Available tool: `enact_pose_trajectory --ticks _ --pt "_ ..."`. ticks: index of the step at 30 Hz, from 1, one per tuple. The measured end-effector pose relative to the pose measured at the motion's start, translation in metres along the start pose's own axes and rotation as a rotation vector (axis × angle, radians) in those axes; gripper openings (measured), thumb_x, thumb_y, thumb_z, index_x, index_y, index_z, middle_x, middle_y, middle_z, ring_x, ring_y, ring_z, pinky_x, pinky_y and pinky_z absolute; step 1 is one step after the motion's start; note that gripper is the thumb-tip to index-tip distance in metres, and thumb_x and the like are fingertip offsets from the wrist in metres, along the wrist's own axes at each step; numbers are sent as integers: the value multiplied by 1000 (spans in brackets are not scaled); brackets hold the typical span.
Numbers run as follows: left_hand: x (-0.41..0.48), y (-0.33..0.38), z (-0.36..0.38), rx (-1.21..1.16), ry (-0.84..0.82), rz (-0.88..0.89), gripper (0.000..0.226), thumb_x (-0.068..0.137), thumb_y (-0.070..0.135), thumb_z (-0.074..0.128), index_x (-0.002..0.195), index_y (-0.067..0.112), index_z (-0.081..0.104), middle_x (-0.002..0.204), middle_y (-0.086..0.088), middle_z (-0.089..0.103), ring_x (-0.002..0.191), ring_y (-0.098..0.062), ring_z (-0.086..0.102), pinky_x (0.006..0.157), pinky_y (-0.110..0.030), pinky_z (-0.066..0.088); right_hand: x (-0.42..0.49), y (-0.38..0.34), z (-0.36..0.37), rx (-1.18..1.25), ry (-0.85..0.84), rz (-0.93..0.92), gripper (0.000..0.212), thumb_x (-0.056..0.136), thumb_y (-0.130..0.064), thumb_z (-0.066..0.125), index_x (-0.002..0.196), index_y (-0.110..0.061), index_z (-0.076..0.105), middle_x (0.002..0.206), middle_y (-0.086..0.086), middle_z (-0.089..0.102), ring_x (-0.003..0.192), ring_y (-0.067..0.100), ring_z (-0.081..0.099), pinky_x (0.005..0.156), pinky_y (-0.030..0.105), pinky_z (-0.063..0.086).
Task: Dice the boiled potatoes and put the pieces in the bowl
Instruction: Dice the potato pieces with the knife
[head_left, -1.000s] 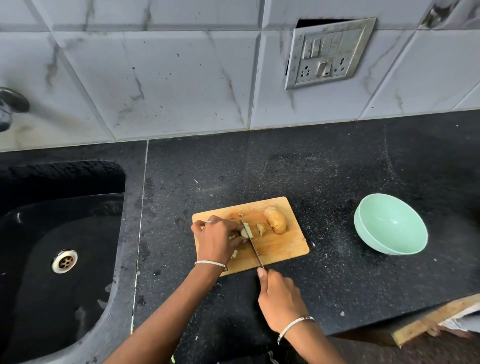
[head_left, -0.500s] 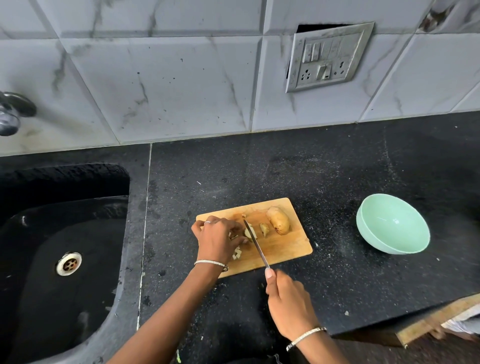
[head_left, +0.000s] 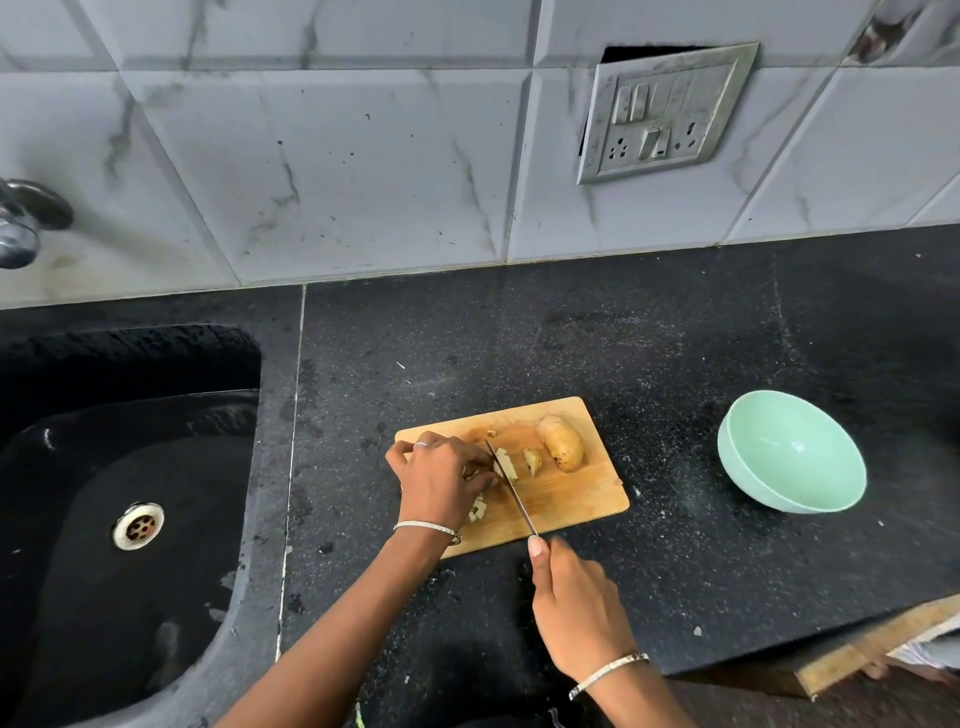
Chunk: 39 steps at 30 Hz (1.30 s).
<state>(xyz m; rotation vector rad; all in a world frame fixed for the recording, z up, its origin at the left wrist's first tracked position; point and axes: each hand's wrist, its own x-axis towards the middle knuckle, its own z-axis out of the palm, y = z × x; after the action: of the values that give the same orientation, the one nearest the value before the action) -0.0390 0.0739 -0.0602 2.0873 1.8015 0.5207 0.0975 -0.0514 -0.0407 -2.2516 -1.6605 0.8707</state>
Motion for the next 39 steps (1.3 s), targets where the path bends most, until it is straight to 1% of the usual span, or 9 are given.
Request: enact_pose_trajectory --ticks 5,8,14,18,21,27,30,35,39 --pt "1 0 1 8 -11 5 14 77 44 73 90 38 73 93 21 69 105 -10 49 92 -41 16 3 -1 3 0 -13 15 37 102 -50 16 91 -27 43 80 -5 53 86 26 62 69 38 45" --pt "1 0 3 1 -8 2 13 78 45 72 91 40 73 93 22 69 106 -8 49 92 -39 14 4 -3 6 -10 -20 50 38 102 -51 16 94 -26 44 86 -2 55 94 30 63 68 38 43" --pt "3 1 4 -8 -4 -10 13 80 40 71 92 38 74 95 20 69 107 -8 51 94 -40 14 9 -12 2 -8 -35 55 40 104 -47 20 105 -23 52 99 5 63 98 32 63 69 37 44" --pt "5 1 4 -12 -7 -18 14 79 38 73 92 36 74 97 19 70 107 -8 53 96 -40 14 12 -11 1 35 -69 47 37 103 -48 20 94 -27 49 89 1 62 92 30 64 73 39 49" --pt "5 1 4 -12 -2 -15 13 79 38 73 91 36 74 95 18 70 106 -8 54 95 -40 15 16 -10 2 60 -89 53 35 103 -49 20 90 -30 46 90 2 63 91 30 64 76 41 50" --pt "3 1 5 6 -11 -11 11 79 40 72 89 38 74 93 20 69 104 -6 53 96 -43 17 23 -10 1 86 -137 78 39 103 -51 21 90 -26 48 89 2 57 93 30 61 80 40 48" --pt "2 1 6 5 6 -3 10 80 38 72 89 37 74 93 19 69 104 -7 54 95 -43 17 19 -10 0 74 -138 90 45 103 -51 19 100 -21 54 98 7 59 100 32 59 84 40 47" --pt "-1 0 6 -3 30 11 7 79 37 74 86 37 74 91 20 70 104 -9 54 95 -44 18 4 -3 2 27 -148 112 47 103 -51 17 97 -20 52 99 8 59 100 31 58 76 37 41" --pt "1 0 5 11 20 5 9 76 40 75 85 38 73 90 21 69 104 -10 54 95 -44 17 -10 8 -1 4 -146 98 45 102 -51 16 86 -24 48 88 -1 58 88 22 58 76 36 45"
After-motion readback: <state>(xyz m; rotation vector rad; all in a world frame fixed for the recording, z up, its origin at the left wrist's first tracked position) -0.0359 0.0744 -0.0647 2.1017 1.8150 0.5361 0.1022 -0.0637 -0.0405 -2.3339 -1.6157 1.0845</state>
